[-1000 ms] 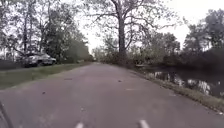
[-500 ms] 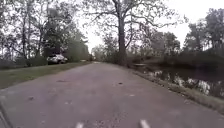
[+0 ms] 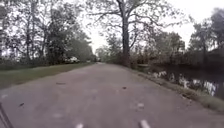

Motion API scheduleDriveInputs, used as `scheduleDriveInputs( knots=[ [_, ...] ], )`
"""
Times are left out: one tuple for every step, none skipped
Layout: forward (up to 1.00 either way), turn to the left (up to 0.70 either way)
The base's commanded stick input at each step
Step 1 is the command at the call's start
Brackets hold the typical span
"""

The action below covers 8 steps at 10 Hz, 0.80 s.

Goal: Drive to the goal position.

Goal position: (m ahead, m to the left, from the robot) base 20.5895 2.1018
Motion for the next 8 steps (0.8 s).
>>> scheduleDriveInputs(
  knots=[
    [0.70,0.00],
    [0.70,0.00],
    [0.70,0.00],
    [0.70,0.00],
    [0.70,0.00],
    [0.70,0.00],
    [0.70,0.00],
    [0.70,0.00]
  ],
)
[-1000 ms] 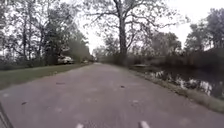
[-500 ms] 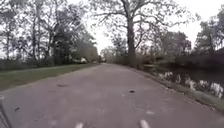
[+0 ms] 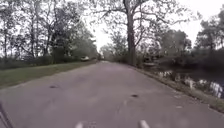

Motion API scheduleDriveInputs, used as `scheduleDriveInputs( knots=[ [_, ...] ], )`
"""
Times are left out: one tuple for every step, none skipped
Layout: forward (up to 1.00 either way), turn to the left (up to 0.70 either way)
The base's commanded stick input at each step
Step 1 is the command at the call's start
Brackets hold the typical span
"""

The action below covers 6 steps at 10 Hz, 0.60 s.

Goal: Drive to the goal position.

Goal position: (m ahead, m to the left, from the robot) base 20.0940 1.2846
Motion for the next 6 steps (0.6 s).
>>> scheduleDriveInputs(
  knots=[
    [0.70,0.00],
    [0.70,0.00],
    [0.70,0.00],
    [0.70,0.00],
    [0.70,0.00],
    [0.70,0.00]
  ],
)
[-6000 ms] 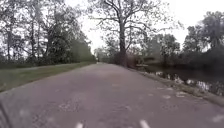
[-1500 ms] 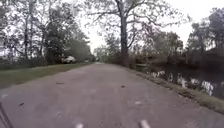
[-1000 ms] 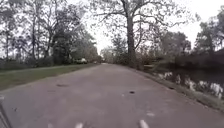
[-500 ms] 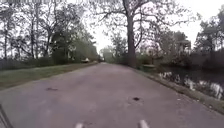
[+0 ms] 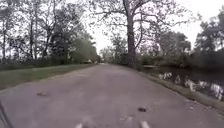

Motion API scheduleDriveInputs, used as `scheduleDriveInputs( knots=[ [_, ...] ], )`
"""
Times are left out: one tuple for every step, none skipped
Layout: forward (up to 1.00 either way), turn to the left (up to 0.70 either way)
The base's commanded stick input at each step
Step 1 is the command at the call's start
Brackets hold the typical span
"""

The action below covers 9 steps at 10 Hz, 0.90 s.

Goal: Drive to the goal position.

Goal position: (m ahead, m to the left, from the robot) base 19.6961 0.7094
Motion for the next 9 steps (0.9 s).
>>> scheduleDriveInputs(
  knots=[
    [0.70,0.00],
    [0.70,0.00],
    [0.70,0.00],
    [0.70,0.00],
    [0.70,0.00],
    [0.70,0.00],
    [0.70,0.00],
    [0.70,0.00],
    [0.70,0.00]
  ],
)
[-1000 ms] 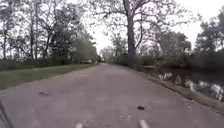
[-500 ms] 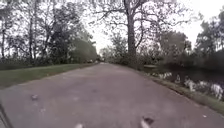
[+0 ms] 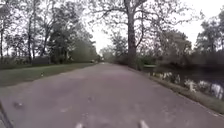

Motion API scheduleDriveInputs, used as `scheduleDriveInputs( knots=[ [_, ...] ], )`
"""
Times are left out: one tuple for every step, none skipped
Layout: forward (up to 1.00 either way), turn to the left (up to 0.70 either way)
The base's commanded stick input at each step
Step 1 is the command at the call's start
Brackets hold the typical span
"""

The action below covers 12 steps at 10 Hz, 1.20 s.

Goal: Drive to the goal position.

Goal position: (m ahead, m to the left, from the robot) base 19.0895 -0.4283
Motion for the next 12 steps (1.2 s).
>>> scheduleDriveInputs(
  knots=[
    [0.70,0.00],
    [0.70,0.00],
    [0.70,0.00],
    [0.70,0.00],
    [0.70,0.00],
    [0.70,0.00],
    [0.70,0.00],
    [0.70,0.00],
    [0.70,0.00],
    [0.70,0.00],
    [0.70,0.00],
    [0.70,0.00]
  ],
)
